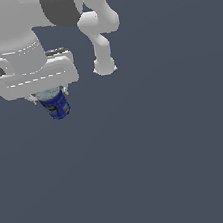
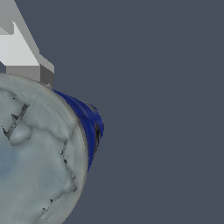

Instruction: Pick up the object and move it to a goal position.

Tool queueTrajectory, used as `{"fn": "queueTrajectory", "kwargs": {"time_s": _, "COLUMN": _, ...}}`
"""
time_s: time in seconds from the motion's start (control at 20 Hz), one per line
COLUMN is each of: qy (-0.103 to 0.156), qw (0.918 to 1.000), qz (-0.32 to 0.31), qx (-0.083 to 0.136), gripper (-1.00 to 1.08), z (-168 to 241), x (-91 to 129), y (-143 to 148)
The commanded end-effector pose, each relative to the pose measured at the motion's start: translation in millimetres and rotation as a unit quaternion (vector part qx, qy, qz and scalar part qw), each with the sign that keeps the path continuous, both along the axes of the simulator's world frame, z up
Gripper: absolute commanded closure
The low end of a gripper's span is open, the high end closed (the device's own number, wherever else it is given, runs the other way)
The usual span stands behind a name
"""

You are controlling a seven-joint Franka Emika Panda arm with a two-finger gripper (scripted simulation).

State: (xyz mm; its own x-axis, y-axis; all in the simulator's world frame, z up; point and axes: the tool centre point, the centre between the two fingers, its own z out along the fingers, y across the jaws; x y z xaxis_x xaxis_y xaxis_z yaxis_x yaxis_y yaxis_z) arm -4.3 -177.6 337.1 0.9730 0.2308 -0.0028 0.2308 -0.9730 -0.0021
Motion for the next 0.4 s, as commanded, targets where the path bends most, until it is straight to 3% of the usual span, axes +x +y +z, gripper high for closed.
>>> {"fn": "queueTrajectory", "kwargs": {"time_s": 0.0, "qy": -0.002, "qw": 1.0000, "qz": 0.000, "qx": 0.000, "gripper": 1.08, "z": 10.5, "x": 2.8, "y": -2.8}}
{"fn": "queueTrajectory", "kwargs": {"time_s": 0.35, "qy": -0.002, "qw": 1.0000, "qz": 0.000, "qx": -0.001, "gripper": 1.08, "z": 17.9, "x": 5.7, "y": -5.2}}
